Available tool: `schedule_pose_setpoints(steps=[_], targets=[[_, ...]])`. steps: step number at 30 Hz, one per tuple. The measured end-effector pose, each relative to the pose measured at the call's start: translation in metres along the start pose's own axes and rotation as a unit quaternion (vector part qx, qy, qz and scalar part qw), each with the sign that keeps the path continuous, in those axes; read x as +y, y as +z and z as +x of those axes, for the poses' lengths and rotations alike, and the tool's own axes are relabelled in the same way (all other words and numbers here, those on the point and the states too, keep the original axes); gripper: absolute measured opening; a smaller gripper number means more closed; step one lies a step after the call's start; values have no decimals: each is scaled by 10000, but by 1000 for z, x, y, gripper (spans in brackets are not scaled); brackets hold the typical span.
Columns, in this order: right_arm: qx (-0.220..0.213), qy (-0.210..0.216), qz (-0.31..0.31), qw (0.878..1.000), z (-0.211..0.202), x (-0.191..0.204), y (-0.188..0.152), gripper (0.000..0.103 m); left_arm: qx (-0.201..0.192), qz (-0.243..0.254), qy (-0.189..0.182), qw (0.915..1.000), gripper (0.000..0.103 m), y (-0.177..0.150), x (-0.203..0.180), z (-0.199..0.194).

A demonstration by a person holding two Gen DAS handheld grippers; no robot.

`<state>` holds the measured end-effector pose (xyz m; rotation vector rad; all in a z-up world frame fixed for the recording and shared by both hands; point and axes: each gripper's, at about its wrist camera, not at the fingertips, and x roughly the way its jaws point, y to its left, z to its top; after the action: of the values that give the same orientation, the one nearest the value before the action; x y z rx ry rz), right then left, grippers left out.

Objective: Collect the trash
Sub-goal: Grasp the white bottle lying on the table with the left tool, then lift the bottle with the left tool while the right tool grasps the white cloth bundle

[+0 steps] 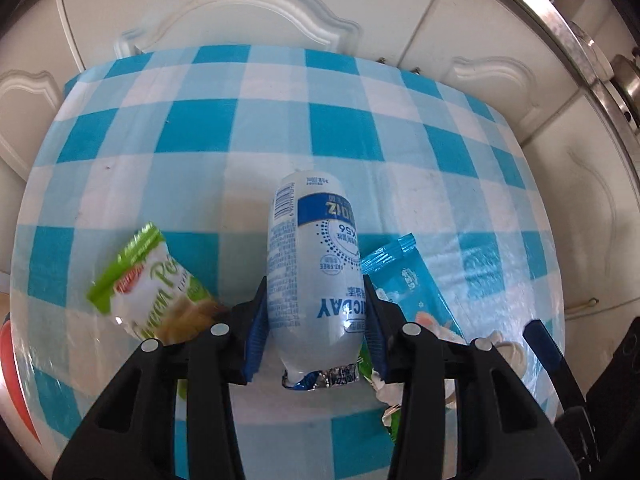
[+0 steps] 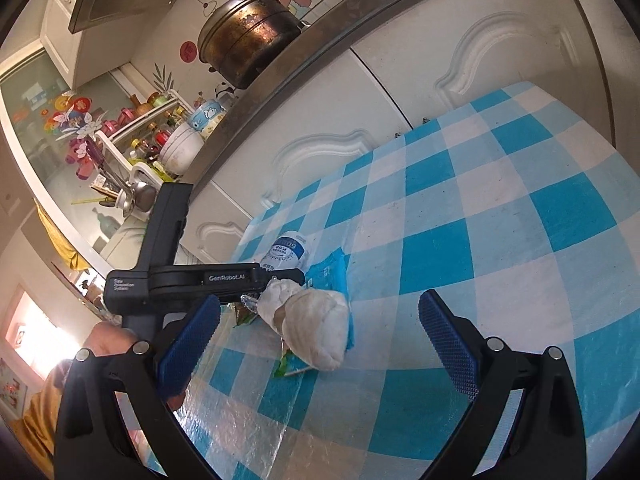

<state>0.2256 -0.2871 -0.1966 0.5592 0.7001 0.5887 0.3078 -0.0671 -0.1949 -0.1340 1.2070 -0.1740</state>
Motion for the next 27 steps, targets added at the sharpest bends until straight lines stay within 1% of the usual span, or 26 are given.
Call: schedule_pose_setpoints(steps=[2,5,10,12,16,19,22,25,27], targets=[[112,-32,-78,9999,2,2,-3,98,49,76,-143,9999,43,-12,-10,-2],[215,-215,-189,9994,1,4,-8,98,80,54,-394,9992,43,-30,-18,-6],[274,-433,-389,9979,-4,6,-14,98,-316,-126,-360,9988,43,-50,-15,-18],[285,-572,-504,9967,-5,9,-16,98,-449,-323,-408,9976,43,-55,-9,-22],[359,-913,-860,9915,0,20,-20,98,-805,-497,-375,9948,43,-62,-4,-34],[397,-1093,-1021,9880,6,25,-20,98,-983,-600,-332,9928,43,-76,4,-51],[397,-1257,-1054,9856,11,25,-18,98,-1023,-659,-372,9919,43,-91,11,-60],[470,-1231,-1076,9854,18,27,-17,98,-997,-702,-374,9918,43,-105,19,-65],[508,-1309,-1155,9833,22,31,-18,98,-983,-707,-380,9919,43,-112,22,-67]])
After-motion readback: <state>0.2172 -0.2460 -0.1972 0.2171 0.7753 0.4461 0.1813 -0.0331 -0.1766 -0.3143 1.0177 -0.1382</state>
